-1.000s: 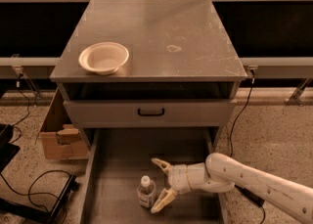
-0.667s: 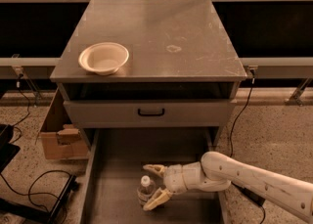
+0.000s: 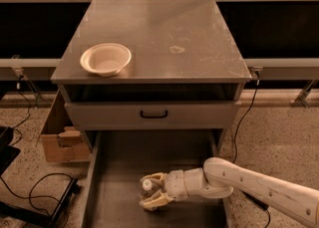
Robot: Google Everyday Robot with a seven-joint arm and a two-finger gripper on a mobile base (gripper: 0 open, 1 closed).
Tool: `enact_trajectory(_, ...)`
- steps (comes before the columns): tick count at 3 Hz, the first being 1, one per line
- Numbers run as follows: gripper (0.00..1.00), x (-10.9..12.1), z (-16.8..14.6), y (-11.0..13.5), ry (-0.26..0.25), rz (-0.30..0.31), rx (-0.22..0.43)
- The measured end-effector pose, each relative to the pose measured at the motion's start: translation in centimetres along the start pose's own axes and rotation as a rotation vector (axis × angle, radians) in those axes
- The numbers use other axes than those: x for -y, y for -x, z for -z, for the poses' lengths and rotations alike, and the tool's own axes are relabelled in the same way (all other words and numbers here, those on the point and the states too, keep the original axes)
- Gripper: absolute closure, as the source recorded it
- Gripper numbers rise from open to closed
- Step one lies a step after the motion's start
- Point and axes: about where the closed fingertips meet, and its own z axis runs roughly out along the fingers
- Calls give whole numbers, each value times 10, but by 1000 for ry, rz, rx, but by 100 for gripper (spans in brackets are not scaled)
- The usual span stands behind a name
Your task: Pick blue plastic bottle from middle drawer and place on counter
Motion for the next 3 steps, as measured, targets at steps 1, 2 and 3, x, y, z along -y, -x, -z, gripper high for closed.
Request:
enact_trajectory(1, 87, 8, 25, 16, -88, -94, 36)
enact_trajectory(2, 100, 6, 66, 69, -153, -177, 59)
enact_trajectory(3, 100, 20, 114, 151, -201, -182, 42)
